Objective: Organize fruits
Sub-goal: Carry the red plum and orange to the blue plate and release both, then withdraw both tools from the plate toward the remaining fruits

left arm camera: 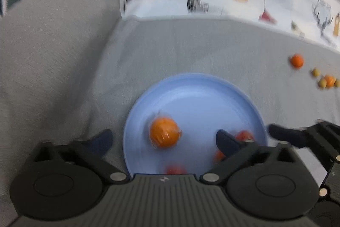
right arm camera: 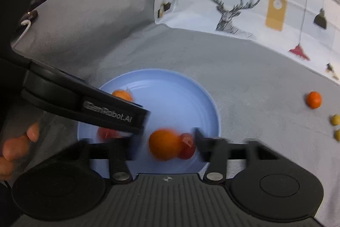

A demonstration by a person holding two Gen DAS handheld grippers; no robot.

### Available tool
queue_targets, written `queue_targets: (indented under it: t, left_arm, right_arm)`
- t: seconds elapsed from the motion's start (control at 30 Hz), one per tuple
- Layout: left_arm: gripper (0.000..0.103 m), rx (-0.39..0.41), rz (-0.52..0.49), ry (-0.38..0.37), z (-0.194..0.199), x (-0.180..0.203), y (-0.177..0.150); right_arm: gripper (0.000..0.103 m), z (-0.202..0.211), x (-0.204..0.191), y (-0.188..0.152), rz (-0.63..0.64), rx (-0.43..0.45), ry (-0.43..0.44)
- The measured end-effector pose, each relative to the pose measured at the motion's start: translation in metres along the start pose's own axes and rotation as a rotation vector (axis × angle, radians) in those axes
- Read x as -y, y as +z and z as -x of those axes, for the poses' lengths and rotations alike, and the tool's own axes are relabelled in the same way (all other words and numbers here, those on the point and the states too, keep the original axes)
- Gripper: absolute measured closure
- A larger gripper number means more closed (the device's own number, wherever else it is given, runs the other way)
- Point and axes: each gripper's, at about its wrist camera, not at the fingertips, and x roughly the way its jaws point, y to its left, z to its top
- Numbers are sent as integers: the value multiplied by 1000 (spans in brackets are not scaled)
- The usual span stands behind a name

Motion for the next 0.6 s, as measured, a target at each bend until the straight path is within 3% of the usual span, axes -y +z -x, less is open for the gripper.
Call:
queue_targets:
  t: [0.07,0.17,0.37,0.6]
  left_arm:
    - [0,20,0,-17,17,0,-4]
    - [0,24,-10,-2,40,2,-17]
    - [0,52,-20,78,99,8,-60]
    - [0,126,22,123,165,5,-93]
  right_arm:
    - [9,16,-1,-2,17,26,-22]
    - [2,45,-4,-11,55,44,-22]
    - [0,119,-18,-33,71,106,-17]
    - [1,181,-46,-60,155,182,-114]
